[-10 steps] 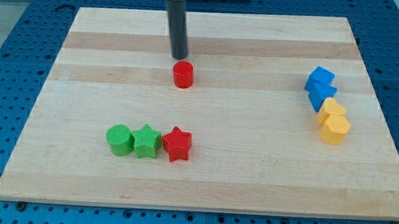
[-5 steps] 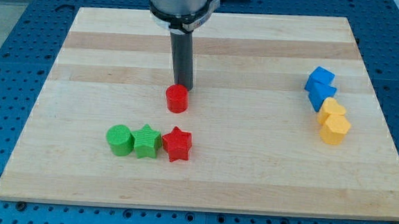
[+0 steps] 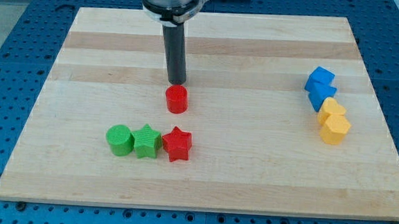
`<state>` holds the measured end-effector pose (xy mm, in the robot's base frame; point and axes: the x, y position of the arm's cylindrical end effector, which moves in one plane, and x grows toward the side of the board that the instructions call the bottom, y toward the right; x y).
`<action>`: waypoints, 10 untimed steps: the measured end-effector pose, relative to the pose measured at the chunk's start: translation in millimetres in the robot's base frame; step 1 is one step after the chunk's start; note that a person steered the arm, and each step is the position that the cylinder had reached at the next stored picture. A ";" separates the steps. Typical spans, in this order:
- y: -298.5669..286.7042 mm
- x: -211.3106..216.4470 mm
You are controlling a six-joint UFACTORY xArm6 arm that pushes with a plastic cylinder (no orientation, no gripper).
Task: Push red circle to red star
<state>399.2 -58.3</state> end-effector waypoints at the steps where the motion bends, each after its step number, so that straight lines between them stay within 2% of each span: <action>1: 7.7 17.3; 2: 4.8 -9.4; 3: -23.0 -23.7; 4: -23.6 -24.0; 5: -24.2 0.5; 7: -24.1 11.2; 9: 16.0 47.4; 10: 20.2 48.3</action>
<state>447.6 -38.1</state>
